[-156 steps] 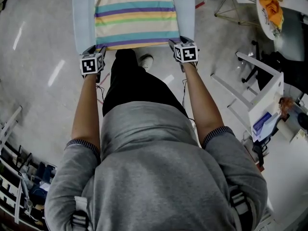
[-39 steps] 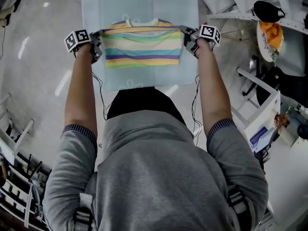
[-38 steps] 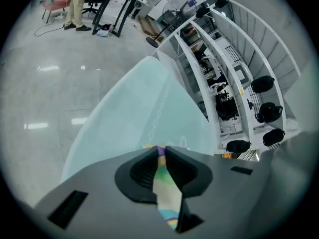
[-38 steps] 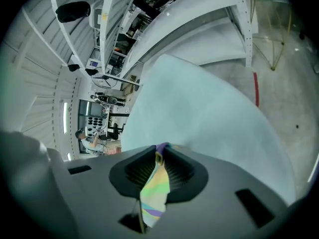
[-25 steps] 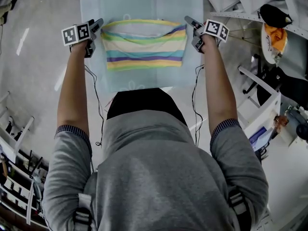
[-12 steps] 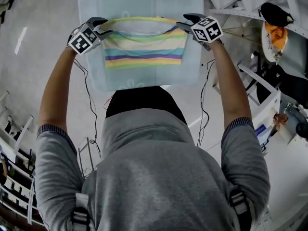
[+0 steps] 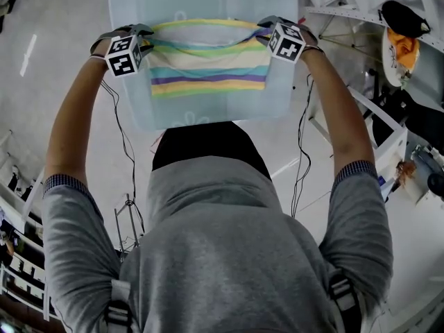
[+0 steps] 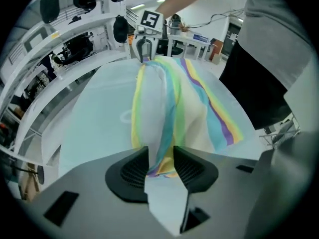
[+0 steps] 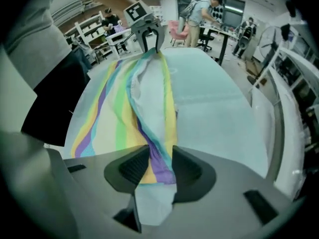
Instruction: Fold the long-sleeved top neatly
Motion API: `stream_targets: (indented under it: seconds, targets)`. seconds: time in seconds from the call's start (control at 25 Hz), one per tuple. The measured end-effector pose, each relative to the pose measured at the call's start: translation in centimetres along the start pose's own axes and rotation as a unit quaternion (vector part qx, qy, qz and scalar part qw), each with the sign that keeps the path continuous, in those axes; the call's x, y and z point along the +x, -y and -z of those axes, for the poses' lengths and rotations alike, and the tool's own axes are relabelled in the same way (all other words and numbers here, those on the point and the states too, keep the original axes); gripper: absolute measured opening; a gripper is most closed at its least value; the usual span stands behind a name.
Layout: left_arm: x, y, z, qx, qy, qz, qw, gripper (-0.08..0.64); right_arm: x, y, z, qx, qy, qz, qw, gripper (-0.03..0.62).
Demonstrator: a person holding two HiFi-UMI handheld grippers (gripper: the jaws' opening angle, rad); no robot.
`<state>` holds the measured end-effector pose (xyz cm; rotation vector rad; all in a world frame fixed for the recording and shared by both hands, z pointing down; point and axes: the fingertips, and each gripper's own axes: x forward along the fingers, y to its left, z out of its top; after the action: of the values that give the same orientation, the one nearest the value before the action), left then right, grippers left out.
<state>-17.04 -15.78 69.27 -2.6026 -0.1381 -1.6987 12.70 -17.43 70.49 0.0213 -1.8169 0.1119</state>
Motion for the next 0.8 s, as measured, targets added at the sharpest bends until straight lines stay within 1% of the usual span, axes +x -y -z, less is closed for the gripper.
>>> stream_targets:
  seconds: [0.04, 0.08, 0.16, 0.2, 0.24, 0.4, 0.48, 0.56, 0.64, 0.72, 0.8]
  targets:
    - [0.3, 0.1, 0.2, 0.008, -0.004, 0.000, 1.0000, 0.160, 0.2, 0.1, 0.2, -0.010, -0.005, 0.002, 1.000, 0.152]
    - [0.5, 0.1, 0.3, 0.013, -0.004, -0.002, 0.9999, 0.120, 0.4, 0.1, 0.2, -0.016, -0.007, 0.002, 1.000, 0.136]
    - [0.6, 0.1, 0.6, 0.012, 0.000, -0.006, 0.9999, 0.049, 0.5, -0.1, 0.1, -0.018, -0.006, 0.000, 1.000, 0.071]
    - [0.5, 0.1, 0.8, 0.009, 0.003, -0.006, 0.9999, 0.040, 0.4, -0.1, 0.1, -0.016, -0.004, -0.001, 1.000, 0.032]
    - [0.4, 0.1, 0.8, 0.004, 0.006, -0.005, 1.0000, 0.034, 0.3, -0.1, 0.1, -0.014, -0.002, -0.003, 1.000, 0.021]
    - [-0.3, 0.2, 0.6, -0.016, 0.023, 0.011, 0.9995, 0.031, -0.6, 0.3, 0.7, 0.009, 0.009, -0.010, 1.000, 0.018]
    - [-0.7, 0.1, 0.6, -0.035, 0.036, 0.023, 0.9985, 0.031, -0.9, 0.8, 0.9, 0.021, 0.013, -0.010, 1.000, 0.018]
    - [-1.2, -0.1, 0.7, -0.065, 0.051, 0.038, 0.9958, 0.029, -1.1, 1.3, 1.2, 0.030, 0.013, -0.008, 0.999, 0.018]
    - [-1.8, -0.5, 0.7, -0.107, 0.070, 0.053, 0.9904, 0.029, -1.1, 2.0, 1.6, 0.048, 0.011, -0.007, 0.999, 0.018]
    - [-2.3, -1.2, 1.0, -0.162, 0.089, 0.063, 0.9807, 0.029, -1.0, 2.5, 1.9, 0.074, 0.011, -0.006, 0.997, 0.018]
    - [-2.3, -2.0, 1.6, -0.222, 0.104, 0.066, 0.9673, 0.029, -0.5, 2.9, 2.2, 0.101, 0.008, 0.000, 0.995, 0.018]
